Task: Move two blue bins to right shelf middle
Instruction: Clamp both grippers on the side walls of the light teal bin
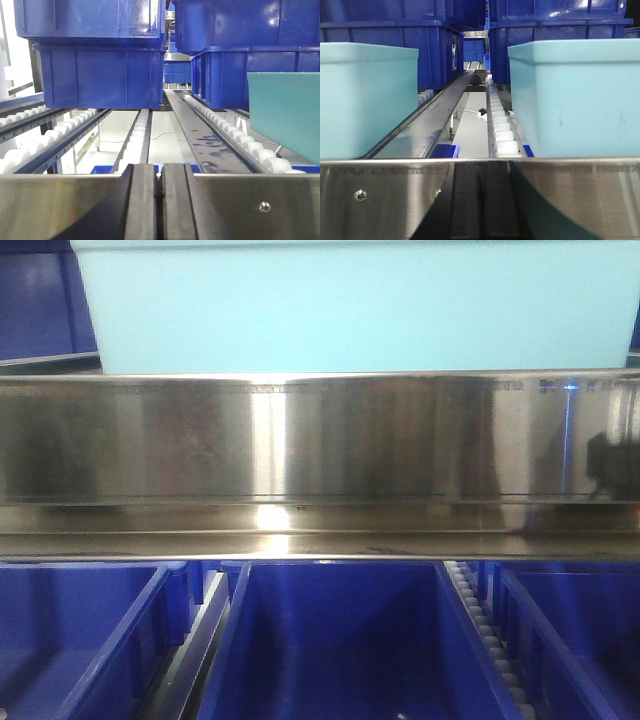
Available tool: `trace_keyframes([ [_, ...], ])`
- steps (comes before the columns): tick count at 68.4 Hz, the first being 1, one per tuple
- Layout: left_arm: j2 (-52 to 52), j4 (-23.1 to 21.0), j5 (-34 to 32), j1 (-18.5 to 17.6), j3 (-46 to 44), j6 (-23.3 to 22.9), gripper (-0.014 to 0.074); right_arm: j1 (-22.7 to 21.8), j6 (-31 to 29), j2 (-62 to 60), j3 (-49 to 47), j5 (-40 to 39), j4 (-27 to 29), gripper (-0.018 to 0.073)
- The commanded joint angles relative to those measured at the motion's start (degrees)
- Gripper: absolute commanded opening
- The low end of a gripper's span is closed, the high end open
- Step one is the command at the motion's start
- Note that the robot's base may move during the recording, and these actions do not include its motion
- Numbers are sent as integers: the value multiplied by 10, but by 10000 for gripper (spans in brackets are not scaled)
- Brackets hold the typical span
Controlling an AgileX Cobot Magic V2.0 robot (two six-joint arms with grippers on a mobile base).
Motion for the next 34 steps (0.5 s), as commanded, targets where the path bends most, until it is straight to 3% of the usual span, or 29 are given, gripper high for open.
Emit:
trace_keyframes([
  [1,-2,1,-10,3,-2,-5,-111,2,-2,-2,0,-13,0,-162],
  [34,-2,1,-10,3,-2,-5,-111,2,-2,-2,0,-13,0,-162],
])
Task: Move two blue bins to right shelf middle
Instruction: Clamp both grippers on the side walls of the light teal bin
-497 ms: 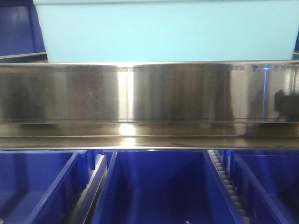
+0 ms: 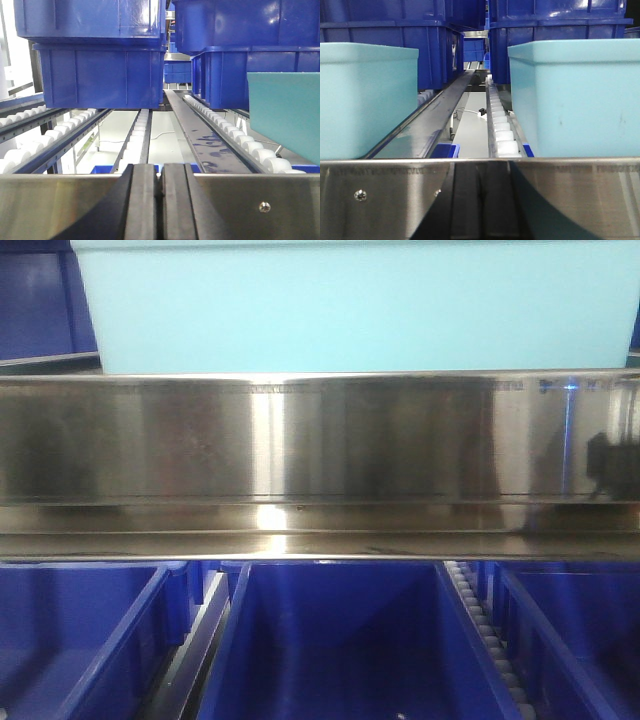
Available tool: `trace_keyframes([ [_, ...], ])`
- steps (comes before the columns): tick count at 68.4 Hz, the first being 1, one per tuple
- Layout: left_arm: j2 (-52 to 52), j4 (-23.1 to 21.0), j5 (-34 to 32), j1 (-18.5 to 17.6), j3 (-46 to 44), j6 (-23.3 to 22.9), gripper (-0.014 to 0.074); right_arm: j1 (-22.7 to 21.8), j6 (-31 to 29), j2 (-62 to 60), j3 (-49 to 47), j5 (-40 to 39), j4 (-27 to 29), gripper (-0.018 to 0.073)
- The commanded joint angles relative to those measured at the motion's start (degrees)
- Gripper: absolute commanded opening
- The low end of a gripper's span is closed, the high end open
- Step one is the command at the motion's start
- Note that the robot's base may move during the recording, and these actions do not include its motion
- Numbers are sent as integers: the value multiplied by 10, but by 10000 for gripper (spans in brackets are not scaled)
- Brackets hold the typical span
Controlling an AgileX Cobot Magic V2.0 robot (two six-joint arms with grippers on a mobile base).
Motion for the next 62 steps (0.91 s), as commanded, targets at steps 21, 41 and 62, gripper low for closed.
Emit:
trace_keyframes([
  [21,-2,1,-22,3,-2,-5,-111,2,-2,-2,0,-62,0,-162],
  [41,-2,-16,-47,3,-2,-5,-111,2,-2,-2,0,-107,0,-162],
  [62,4,-21,-31,3,-122,-5,-104,2,-2,2,-197,10,0,-162],
])
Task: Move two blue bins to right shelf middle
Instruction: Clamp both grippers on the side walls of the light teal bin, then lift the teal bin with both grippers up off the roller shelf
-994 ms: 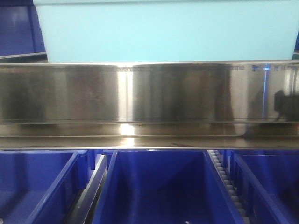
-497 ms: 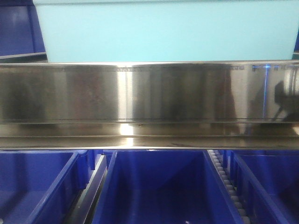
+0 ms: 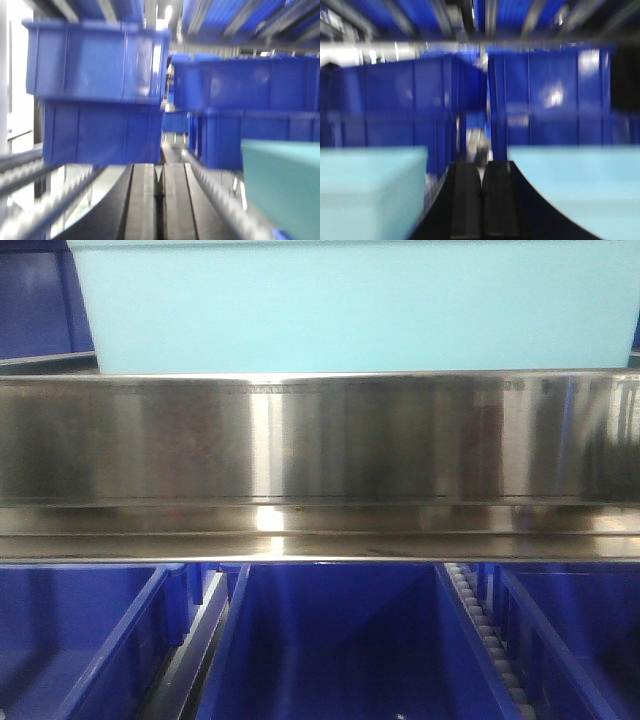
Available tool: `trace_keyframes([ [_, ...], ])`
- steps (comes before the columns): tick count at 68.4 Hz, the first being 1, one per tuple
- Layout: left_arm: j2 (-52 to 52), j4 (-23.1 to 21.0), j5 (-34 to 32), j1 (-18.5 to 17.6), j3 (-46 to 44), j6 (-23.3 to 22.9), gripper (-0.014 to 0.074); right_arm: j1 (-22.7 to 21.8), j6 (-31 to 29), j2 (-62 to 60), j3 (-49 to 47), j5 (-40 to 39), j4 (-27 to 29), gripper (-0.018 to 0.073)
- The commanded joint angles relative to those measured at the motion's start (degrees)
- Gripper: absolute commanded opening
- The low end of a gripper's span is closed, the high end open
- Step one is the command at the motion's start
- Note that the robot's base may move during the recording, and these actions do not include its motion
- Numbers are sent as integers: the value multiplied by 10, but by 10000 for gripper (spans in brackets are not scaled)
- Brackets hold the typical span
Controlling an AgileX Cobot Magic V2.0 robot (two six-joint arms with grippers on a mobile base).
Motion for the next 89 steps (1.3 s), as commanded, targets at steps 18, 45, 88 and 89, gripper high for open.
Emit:
trace_keyframes([
  [18,138,39,188,3,-276,-5,233,2,-2,127,-223,173,0,78],
  [45,333,25,271,-65,-438,-5,601,7,-3,309,-319,192,0,550],
  [88,785,10,680,-193,-872,-67,536,140,-3,734,-746,637,0,550],
  [89,798,10,687,-193,-879,-71,536,140,-1,742,-755,644,0,550],
])
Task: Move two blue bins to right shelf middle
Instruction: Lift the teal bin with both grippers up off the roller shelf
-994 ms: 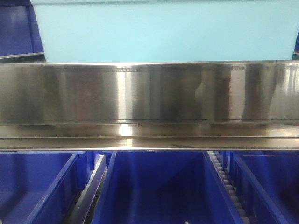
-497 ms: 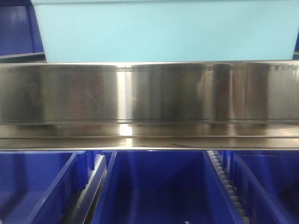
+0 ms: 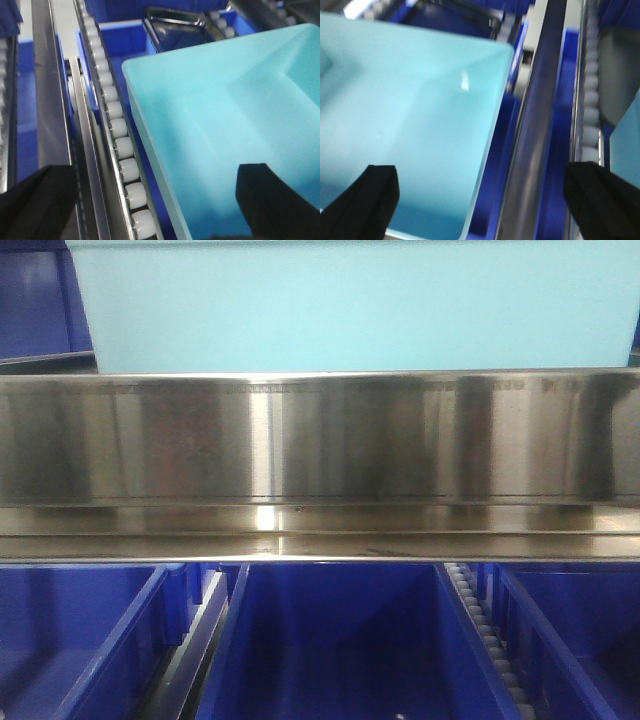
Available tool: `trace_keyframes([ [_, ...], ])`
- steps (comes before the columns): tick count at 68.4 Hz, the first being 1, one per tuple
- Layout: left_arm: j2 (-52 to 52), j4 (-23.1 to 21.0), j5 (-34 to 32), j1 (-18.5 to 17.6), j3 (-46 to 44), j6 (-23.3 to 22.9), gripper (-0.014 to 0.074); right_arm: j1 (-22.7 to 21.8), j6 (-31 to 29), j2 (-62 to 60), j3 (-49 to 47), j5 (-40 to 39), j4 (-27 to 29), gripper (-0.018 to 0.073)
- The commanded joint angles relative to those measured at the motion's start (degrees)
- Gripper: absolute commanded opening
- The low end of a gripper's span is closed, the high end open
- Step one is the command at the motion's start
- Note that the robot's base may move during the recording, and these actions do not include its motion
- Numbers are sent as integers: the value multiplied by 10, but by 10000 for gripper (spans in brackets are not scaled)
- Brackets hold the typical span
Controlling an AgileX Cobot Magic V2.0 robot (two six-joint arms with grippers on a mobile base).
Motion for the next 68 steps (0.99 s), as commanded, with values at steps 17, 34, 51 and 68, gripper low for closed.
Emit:
trace_keyframes([
  [17,162,0,118,-3,-144,-36,536,1,37,143,-116,87,-11,550],
  [34,234,-3,118,-3,-149,-40,536,1,49,214,-116,75,-11,550],
  [51,283,-3,118,-3,-149,-40,536,1,54,261,-116,62,-11,549],
  [68,293,-3,118,-3,-149,-53,327,1,54,295,-114,63,-11,292],
])
